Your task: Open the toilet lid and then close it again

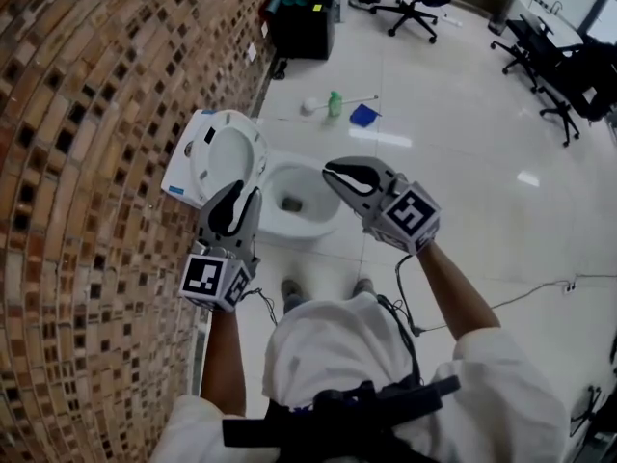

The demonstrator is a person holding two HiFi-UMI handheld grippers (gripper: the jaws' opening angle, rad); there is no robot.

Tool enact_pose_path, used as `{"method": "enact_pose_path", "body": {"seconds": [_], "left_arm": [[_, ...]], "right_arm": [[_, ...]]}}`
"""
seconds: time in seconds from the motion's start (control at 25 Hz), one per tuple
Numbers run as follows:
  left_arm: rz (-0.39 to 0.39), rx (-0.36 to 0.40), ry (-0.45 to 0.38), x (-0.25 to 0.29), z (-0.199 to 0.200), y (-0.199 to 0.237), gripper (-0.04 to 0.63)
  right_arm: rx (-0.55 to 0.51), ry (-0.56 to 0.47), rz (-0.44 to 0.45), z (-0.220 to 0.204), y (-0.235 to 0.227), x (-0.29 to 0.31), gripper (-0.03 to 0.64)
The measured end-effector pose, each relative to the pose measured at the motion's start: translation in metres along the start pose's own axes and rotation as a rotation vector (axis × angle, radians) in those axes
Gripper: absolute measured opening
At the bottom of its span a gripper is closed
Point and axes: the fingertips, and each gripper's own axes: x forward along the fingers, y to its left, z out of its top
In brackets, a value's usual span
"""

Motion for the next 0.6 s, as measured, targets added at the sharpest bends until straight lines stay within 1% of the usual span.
{"method": "enact_pose_path", "body": {"seconds": [0.32, 0.6], "left_arm": [[0.071, -0.019, 0.015, 0.026, -0.006, -0.031, 0.117], [0.147, -0.032, 0.068, 0.042, -0.025, -0.058, 0.117]], "right_arm": [[-0.028, 0.002, 0.034, -0.014, -0.036, -0.041, 0.031], [-0.028, -0.011, 0.091, -0.027, -0.058, -0.072, 0.031]]}}
